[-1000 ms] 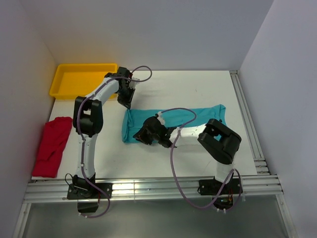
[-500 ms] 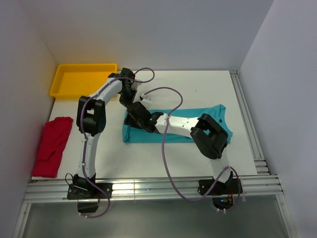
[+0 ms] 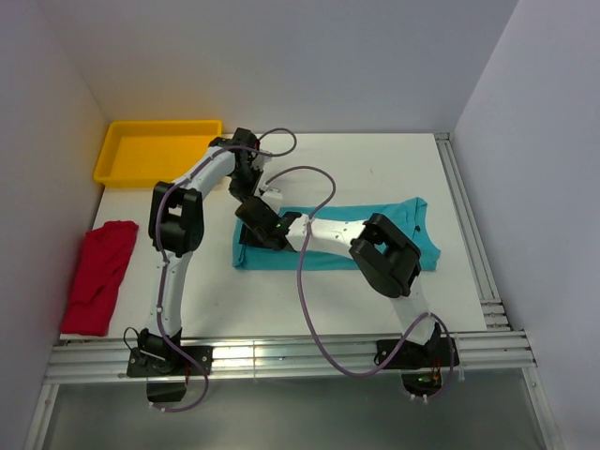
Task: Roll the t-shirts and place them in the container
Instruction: Roll the tshirt
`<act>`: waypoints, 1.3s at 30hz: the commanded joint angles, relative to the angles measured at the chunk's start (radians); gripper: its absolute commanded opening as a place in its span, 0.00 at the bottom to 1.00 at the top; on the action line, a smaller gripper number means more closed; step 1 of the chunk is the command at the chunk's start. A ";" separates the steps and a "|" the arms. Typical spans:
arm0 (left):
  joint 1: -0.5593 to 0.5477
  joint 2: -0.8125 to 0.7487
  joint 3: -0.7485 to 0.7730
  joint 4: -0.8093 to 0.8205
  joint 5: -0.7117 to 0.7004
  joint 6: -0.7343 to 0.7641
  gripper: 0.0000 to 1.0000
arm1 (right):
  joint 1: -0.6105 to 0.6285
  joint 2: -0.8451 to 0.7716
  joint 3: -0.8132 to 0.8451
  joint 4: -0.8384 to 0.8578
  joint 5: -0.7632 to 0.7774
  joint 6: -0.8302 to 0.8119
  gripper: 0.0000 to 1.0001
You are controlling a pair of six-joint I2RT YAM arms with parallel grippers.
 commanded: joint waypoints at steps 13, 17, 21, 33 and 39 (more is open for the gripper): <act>-0.010 0.016 0.046 -0.013 -0.013 -0.007 0.13 | 0.020 0.069 0.094 -0.015 -0.025 0.024 0.48; -0.012 0.014 0.046 -0.013 -0.016 -0.009 0.13 | 0.020 0.069 0.086 0.009 -0.031 0.032 0.42; -0.014 0.013 0.046 -0.013 -0.019 -0.009 0.13 | 0.017 0.071 0.085 0.020 -0.028 0.045 0.36; -0.020 0.000 0.036 0.001 -0.050 0.000 0.18 | 0.013 0.028 0.046 0.037 -0.016 0.050 0.03; -0.021 -0.015 0.032 0.024 -0.057 0.007 0.23 | 0.014 0.011 0.025 0.012 0.022 0.052 0.00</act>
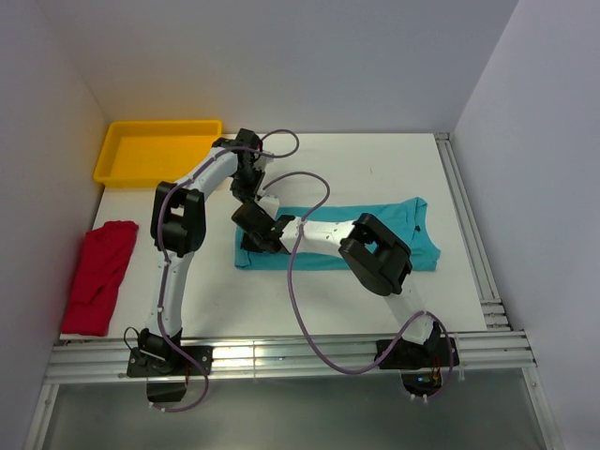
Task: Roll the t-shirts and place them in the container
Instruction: Roll the tshirt
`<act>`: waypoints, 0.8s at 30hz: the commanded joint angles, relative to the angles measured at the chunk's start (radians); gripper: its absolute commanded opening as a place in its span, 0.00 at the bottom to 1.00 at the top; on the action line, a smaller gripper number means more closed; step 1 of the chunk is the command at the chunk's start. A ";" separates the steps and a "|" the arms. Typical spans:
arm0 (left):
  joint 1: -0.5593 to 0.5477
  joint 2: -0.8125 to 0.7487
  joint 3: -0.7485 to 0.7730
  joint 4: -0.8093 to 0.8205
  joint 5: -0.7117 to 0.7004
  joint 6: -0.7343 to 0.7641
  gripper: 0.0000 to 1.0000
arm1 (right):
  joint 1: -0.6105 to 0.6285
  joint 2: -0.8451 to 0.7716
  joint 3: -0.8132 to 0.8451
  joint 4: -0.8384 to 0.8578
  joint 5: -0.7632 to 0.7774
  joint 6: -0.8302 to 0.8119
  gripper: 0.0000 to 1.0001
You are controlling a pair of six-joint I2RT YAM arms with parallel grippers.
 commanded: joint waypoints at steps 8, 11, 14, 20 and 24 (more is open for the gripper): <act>-0.006 -0.056 0.026 0.058 -0.004 0.018 0.47 | 0.000 -0.048 -0.009 -0.020 0.059 0.002 0.00; -0.006 -0.079 0.022 0.083 0.013 0.026 0.57 | 0.000 -0.044 -0.007 -0.023 0.059 0.002 0.00; -0.001 -0.114 0.020 0.106 0.029 0.024 0.65 | 0.000 -0.044 -0.013 -0.023 0.065 0.004 0.00; 0.055 -0.179 0.016 0.121 0.151 -0.017 0.70 | -0.002 -0.047 -0.018 -0.028 0.065 0.005 0.00; 0.123 -0.244 -0.098 0.149 0.231 -0.033 0.70 | -0.005 -0.048 -0.020 -0.025 0.061 0.010 0.00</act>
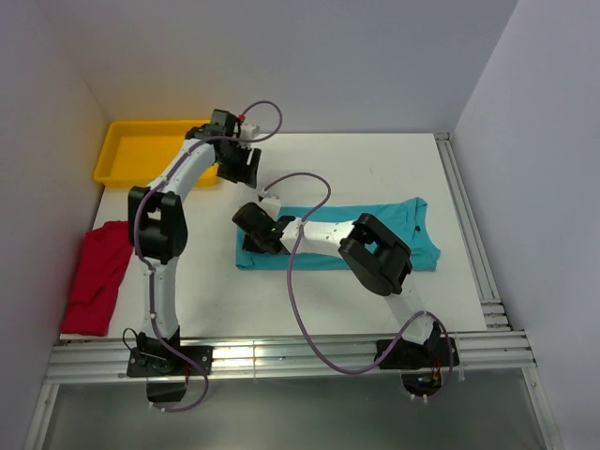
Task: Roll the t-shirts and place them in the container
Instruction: Roll the tshirt
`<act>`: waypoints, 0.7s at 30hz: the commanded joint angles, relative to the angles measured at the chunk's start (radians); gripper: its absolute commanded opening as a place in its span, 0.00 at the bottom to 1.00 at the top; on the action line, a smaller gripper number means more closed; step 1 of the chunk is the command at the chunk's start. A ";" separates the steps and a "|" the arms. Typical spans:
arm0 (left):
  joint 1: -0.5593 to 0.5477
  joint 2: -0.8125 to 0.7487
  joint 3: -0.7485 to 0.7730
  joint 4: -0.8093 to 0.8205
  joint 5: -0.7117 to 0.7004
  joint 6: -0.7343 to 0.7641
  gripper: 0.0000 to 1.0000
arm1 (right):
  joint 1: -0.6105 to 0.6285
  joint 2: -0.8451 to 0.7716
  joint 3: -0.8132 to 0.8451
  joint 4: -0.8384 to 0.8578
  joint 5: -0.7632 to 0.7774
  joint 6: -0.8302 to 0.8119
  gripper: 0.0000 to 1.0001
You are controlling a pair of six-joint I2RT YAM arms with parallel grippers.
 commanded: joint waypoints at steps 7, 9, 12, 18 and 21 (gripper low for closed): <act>0.151 -0.074 -0.146 -0.003 0.256 -0.023 0.68 | -0.006 -0.046 -0.010 0.001 0.021 0.017 0.00; 0.157 -0.051 -0.156 -0.021 0.317 -0.019 0.69 | -0.006 -0.046 -0.016 0.009 0.013 0.020 0.00; 0.157 -0.028 -0.182 -0.018 0.366 -0.023 0.69 | -0.009 -0.047 -0.018 0.013 0.012 0.022 0.00; 0.159 0.024 -0.212 -0.006 0.437 -0.060 0.66 | -0.010 -0.053 -0.035 0.021 0.007 0.030 0.00; 0.160 0.024 -0.232 0.012 0.417 -0.072 0.64 | -0.013 -0.059 -0.049 0.030 0.002 0.031 0.00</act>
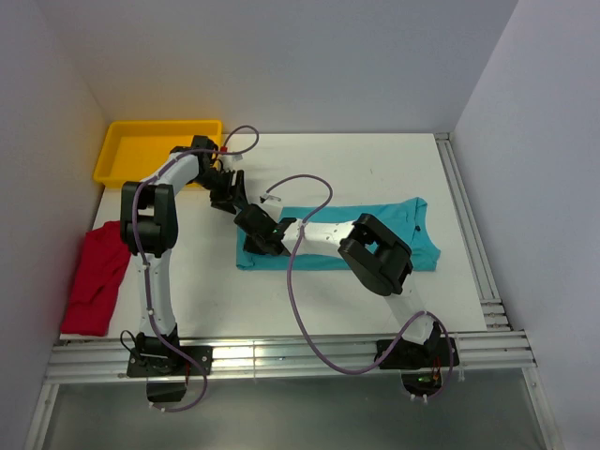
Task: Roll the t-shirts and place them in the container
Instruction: Roll the tshirt
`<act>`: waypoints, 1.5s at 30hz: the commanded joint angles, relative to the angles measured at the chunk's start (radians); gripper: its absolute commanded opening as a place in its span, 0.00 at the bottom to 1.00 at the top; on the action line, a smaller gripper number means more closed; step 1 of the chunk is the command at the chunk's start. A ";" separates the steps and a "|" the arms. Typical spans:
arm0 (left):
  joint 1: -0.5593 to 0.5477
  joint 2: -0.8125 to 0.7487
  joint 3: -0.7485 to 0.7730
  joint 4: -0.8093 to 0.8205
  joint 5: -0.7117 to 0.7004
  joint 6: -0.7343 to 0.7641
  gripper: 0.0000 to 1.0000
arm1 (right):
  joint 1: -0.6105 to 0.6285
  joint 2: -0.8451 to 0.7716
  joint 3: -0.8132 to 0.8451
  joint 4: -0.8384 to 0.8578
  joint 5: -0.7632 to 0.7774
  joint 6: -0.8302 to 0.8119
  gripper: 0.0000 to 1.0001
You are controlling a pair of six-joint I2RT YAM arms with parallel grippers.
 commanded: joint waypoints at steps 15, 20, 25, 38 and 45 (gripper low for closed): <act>0.003 0.023 -0.022 0.001 0.033 -0.031 0.28 | -0.012 -0.056 -0.024 0.015 0.005 0.015 0.00; 0.003 0.008 -0.019 -0.002 0.001 -0.037 0.12 | -0.010 -0.062 -0.026 0.011 0.007 0.014 0.00; -0.011 -0.015 -0.008 -0.009 -0.109 -0.048 0.01 | -0.012 -0.087 -0.006 -0.040 0.038 0.003 0.16; -0.056 -0.011 0.054 -0.058 -0.195 -0.044 0.00 | 0.051 -0.142 0.098 -0.201 0.208 -0.066 0.33; -0.070 0.002 0.104 -0.085 -0.208 -0.044 0.00 | 0.136 -0.025 0.282 -0.304 0.288 -0.117 0.33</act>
